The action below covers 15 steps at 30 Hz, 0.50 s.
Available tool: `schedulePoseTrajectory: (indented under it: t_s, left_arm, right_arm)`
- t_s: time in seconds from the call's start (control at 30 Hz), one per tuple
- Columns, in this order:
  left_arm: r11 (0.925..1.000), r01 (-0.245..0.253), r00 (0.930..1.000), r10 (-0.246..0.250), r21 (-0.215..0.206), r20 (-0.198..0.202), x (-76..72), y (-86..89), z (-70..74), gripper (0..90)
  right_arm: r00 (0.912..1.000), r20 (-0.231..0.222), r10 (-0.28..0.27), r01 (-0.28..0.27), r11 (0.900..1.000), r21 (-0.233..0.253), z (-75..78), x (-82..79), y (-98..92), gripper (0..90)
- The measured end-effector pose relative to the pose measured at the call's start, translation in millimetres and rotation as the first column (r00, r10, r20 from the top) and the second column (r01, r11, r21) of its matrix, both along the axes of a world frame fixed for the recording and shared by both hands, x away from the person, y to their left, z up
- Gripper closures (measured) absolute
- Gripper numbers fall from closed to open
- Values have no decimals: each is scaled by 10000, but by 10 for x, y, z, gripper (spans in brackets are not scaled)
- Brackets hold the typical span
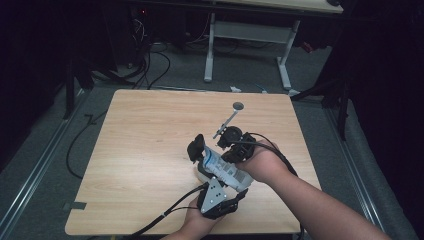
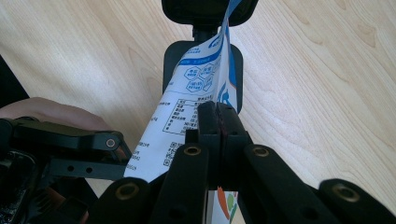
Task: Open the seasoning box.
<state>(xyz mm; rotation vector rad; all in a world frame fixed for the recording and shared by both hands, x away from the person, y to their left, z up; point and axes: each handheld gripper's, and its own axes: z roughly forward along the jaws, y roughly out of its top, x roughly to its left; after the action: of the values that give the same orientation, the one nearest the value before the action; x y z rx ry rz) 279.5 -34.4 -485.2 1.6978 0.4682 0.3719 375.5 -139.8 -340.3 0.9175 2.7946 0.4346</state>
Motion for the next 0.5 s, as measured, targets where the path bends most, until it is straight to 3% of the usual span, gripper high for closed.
schedulePoseTrajectory:
  t_s: [0.5]
  left_arm:
    - [10000, 34, 10000, -34, -1, 29, -5, -10, 4, 522]
  right_arm:
    - [10000, 16, -14, 15, 10000, -52, 0, 0, -9, 900]
